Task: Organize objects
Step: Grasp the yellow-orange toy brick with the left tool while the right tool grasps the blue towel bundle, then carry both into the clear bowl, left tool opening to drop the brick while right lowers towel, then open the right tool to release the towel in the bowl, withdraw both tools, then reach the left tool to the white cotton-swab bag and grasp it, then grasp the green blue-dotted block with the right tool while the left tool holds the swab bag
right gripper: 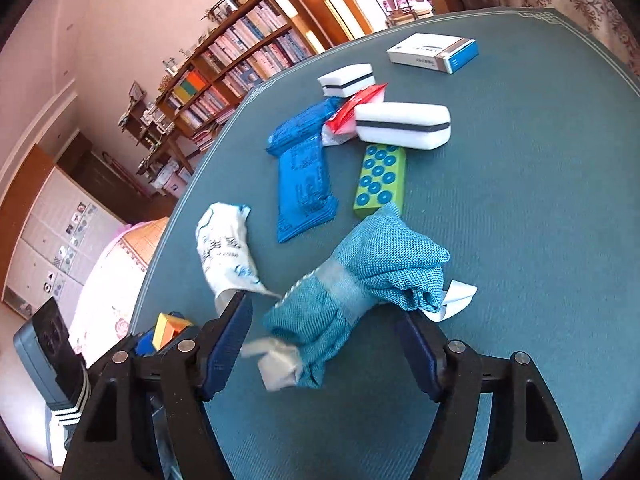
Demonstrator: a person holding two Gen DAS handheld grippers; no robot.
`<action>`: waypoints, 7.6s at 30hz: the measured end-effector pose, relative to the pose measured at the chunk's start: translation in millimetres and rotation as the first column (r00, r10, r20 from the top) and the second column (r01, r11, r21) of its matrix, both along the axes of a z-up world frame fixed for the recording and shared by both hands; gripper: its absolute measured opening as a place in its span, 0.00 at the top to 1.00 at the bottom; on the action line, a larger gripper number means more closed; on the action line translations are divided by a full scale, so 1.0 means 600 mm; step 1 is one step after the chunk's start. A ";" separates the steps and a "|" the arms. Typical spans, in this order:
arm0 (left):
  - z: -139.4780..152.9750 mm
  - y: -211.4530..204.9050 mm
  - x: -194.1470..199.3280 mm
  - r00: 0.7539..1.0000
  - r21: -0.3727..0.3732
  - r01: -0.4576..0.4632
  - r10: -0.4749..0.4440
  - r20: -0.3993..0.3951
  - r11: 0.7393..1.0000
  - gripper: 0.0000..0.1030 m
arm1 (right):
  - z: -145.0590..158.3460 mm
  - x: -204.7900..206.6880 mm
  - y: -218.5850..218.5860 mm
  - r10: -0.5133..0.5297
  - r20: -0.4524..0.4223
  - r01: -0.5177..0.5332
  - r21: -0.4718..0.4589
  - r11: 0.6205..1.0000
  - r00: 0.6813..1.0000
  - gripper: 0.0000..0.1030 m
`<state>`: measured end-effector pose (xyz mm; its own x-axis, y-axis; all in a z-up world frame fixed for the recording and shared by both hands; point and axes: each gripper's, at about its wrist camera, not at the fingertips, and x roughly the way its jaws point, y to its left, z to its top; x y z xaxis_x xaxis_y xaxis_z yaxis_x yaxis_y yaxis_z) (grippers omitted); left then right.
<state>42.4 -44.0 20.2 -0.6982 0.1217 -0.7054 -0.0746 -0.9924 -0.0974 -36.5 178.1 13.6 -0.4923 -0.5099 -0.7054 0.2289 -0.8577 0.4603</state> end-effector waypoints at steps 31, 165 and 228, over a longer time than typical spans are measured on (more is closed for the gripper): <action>0.019 0.047 0.014 0.997 -0.043 0.066 -0.067 -0.034 0.997 0.55 | 0.048 0.086 0.074 -0.124 -0.212 0.173 0.232 0.957 0.969 0.62; 0.055 0.053 -0.138 0.919 0.003 -0.395 0.395 0.008 0.919 0.00 | 0.057 0.137 0.169 -0.193 -0.382 0.332 0.341 0.880 0.904 0.45; 0.011 0.010 -0.139 0.989 0.039 -0.128 0.125 0.079 0.991 0.43 | -0.003 -0.095 -0.053 0.014 -0.181 0.046 0.322 0.946 0.983 0.50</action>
